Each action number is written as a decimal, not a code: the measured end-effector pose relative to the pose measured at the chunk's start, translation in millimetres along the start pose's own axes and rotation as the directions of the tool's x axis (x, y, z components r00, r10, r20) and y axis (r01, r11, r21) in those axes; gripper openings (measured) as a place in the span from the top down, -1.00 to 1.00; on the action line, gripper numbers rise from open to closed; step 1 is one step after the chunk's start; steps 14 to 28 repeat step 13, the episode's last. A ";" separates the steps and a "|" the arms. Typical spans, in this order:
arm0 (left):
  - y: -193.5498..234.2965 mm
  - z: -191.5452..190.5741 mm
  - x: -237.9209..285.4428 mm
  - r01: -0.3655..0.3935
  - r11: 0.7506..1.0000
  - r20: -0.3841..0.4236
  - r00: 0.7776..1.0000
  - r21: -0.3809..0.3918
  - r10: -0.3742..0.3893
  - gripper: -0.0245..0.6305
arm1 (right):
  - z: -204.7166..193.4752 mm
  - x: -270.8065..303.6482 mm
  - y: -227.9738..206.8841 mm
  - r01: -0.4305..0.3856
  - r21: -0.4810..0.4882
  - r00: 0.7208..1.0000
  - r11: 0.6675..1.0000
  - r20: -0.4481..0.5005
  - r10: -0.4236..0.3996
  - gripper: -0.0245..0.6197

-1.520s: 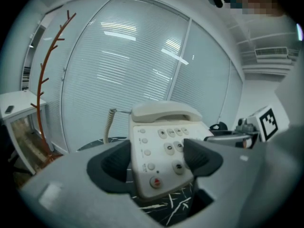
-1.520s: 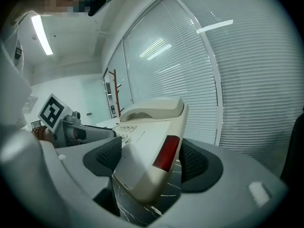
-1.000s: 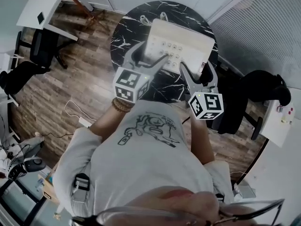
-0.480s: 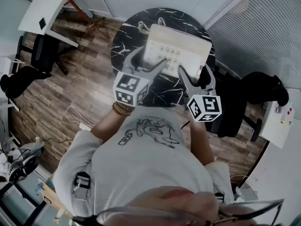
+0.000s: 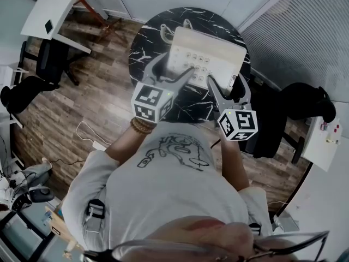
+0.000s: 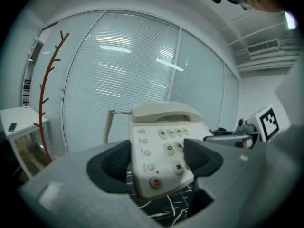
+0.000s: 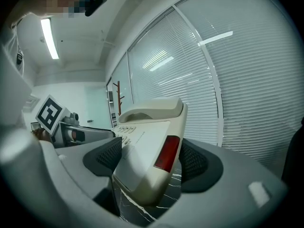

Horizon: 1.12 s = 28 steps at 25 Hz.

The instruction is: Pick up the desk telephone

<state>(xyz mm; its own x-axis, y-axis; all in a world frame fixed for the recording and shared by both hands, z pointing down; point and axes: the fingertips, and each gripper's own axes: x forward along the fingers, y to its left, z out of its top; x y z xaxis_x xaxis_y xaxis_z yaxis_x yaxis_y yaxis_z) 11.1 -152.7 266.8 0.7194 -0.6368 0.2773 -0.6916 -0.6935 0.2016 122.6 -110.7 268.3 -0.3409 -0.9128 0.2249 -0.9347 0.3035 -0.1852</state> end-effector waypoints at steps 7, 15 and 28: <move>-0.2 1.9 1.8 0.002 1.000 0.004 1.000 0.000 -0.002 -0.15 | 2.4 0.6 -1.6 0.002 -0.006 1.000 1.000 0.002 -0.002 -0.26; 0.9 0.3 3.4 0.002 1.000 0.004 1.000 -0.006 -0.002 -0.15 | 1.3 2.0 -2.4 0.003 -0.008 1.000 1.000 -0.001 -0.003 -0.26; 0.9 0.3 3.4 0.002 1.000 0.004 1.000 -0.006 -0.002 -0.15 | 1.3 2.0 -2.4 0.003 -0.008 1.000 1.000 -0.001 -0.003 -0.26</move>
